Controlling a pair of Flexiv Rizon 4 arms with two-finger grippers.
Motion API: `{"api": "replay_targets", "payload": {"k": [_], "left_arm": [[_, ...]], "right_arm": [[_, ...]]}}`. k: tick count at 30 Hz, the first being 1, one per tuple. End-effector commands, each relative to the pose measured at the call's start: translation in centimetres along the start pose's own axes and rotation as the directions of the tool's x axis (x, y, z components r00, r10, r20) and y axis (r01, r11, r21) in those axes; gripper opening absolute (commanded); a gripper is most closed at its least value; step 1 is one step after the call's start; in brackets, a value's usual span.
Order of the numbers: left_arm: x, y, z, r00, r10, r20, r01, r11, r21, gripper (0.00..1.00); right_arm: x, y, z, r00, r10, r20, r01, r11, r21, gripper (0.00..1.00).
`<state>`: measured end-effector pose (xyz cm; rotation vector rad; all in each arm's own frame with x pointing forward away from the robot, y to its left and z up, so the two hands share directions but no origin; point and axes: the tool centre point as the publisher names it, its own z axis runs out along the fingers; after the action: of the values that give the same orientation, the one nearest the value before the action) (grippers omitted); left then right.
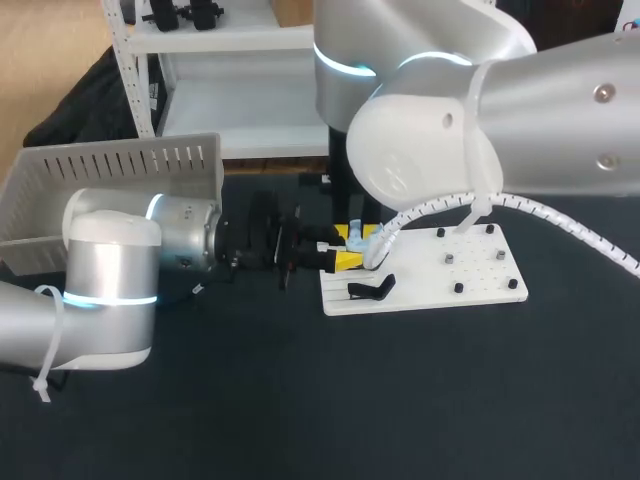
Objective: Pick up each earbud case from the left stands, insert the matching earbuds, close the lid, and place the case in the box.
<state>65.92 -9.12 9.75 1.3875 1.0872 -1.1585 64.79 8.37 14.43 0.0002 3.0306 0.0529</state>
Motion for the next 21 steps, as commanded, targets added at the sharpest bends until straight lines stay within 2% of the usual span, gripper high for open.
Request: {"api": "replay_targets", "payload": {"k": [1, 13, 20, 21], "left_arm": [[-0.1, -0.1, -0.04, 1.0, 0.002, 0.001, -0.002, 1.0, -0.005, 0.0], [-0.1, -0.1, -0.04, 1.0, 0.002, 0.001, -0.002, 1.0, -0.005, 0.0], [-0.1, -0.1, -0.04, 1.0, 0.002, 0.001, -0.002, 1.0, -0.005, 0.0], [-0.1, -0.1, -0.04, 1.0, 0.002, 0.001, -0.002, 1.0, -0.005, 0.0]], "right_arm": [[-0.21, 0.0, 0.28, 1.0, -0.005, -0.01, 0.005, 1.0, 0.004, 0.0], [-0.19, 0.04, 0.48, 0.997, -0.078, -0.019, 0.078, 0.996, 0.034, 0.0], [-0.32, -0.14, 0.24, 0.996, -0.082, -0.016, 0.083, 0.996, 0.044, 0.0], [-0.31, -0.17, 0.21, 0.996, -0.083, -0.016, 0.083, 0.995, 0.046, 0.16]]}}
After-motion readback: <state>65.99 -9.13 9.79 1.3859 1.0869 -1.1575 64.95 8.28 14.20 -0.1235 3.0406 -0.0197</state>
